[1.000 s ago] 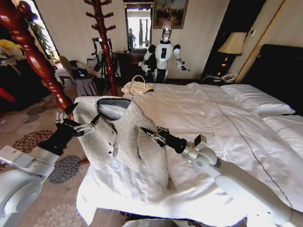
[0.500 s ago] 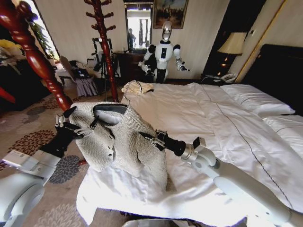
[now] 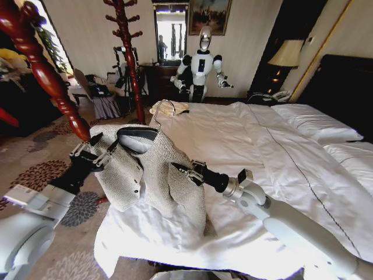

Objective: Pick up the clothes from the bed and hang them on the clothes hanger.

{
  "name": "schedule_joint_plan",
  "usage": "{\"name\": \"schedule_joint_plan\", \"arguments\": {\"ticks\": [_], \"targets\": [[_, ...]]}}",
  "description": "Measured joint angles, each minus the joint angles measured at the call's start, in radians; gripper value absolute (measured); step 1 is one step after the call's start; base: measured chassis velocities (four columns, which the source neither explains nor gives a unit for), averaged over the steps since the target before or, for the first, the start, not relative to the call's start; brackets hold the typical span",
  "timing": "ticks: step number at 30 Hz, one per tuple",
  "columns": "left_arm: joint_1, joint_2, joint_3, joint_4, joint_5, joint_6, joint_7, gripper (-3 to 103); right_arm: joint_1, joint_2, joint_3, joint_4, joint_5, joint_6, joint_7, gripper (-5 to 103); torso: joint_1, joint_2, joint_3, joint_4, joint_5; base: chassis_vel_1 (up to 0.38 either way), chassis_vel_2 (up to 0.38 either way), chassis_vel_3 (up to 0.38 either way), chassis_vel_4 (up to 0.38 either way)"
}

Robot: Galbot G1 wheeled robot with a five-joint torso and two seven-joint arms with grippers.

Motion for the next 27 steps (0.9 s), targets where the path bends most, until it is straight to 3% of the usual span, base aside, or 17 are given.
{"name": "schedule_joint_plan", "arguments": {"ticks": [6,8,13,20,22,27], "targets": [[0.003,-0.002,-0.003,0.0,-0.003,-0.004,0.034,10,-0.015,-0.002,0.01,-0.007,-0.005,0.0,0.0,20,0.0,0.0,0.0,0.0,0.0,0.0,0.0,0.0,0.0],[0.004,-0.002,-0.008,0.0,-0.011,-0.006,0.044,6,-0.021,-0.003,0.013,-0.011,-0.009,0.0,0.0,20,0.0,0.0,0.0,0.0,0.0,0.0,0.0,0.0,0.0],[-0.001,0.016,-0.02,0.0,-0.051,-0.01,0.065,3,-0.029,-0.005,0.015,-0.024,-0.026,0.003,-0.001,20,0.0,0.0,0.0,0.0,0.0,0.0,0.0,0.0,0.0],[-0.021,0.098,-0.02,0.0,-0.117,-0.005,0.089,3,-0.016,0.001,-0.002,-0.037,-0.064,0.003,0.017,20,0.0,0.0,0.0,0.0,-0.0001,0.0,0.0,0.0,0.0],[-0.036,0.165,-0.016,0.0,-0.155,-0.002,0.115,3,0.003,0.012,-0.025,-0.047,-0.093,0.001,0.044,20,0.0,0.0,0.0,-0.0002,0.0,0.0,0.0,0.0,0.0],[-0.049,0.234,-0.01,0.0,-0.237,0.008,0.138,3,0.085,0.045,-0.088,-0.073,-0.098,-0.001,0.068,20,0.0,0.0,0.0,0.0,0.0,0.0,0.0,0.0,0.0]]}}
